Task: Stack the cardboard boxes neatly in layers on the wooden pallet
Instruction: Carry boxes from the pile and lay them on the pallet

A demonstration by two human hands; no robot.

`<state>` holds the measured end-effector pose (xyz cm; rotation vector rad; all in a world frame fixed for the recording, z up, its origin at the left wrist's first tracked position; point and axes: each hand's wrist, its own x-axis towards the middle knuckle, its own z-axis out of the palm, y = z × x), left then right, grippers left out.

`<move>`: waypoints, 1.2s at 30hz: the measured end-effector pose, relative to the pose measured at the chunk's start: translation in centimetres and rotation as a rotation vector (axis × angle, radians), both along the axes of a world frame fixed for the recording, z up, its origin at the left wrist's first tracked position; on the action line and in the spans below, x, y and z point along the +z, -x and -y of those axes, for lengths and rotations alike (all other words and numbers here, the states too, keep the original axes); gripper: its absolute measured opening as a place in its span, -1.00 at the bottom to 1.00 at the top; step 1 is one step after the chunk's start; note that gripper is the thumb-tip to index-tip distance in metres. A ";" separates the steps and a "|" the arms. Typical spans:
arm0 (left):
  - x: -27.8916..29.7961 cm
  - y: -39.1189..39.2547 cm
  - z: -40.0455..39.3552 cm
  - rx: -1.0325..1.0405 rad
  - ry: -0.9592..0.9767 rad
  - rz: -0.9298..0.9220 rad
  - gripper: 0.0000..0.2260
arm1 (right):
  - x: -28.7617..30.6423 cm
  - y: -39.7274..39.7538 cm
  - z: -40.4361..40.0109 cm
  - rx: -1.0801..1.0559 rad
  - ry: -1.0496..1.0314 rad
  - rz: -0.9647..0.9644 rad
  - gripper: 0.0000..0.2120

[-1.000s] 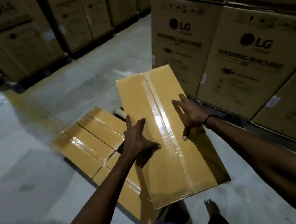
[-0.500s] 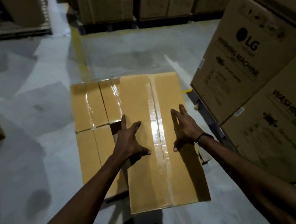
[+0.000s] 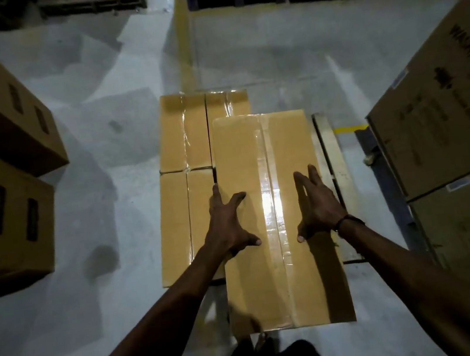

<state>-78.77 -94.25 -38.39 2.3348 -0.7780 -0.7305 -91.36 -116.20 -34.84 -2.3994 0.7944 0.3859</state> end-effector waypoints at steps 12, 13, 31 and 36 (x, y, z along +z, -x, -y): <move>-18.8 -4.7 4.1 0.062 -0.041 -0.123 0.13 | -20.3 -5.5 5.5 0.082 -0.015 -0.047 0.55; -21.0 -5.1 4.4 0.065 -0.061 -0.147 0.13 | -22.5 -5.9 5.9 0.086 -0.028 -0.049 0.57; -42.7 -10.1 6.3 0.145 -0.132 -0.214 0.07 | -45.9 -10.4 7.6 0.158 -0.105 -0.051 0.64; -45.3 -11.8 6.3 0.105 -0.185 -0.185 0.00 | -49.4 -11.7 7.6 0.143 -0.109 -0.051 0.67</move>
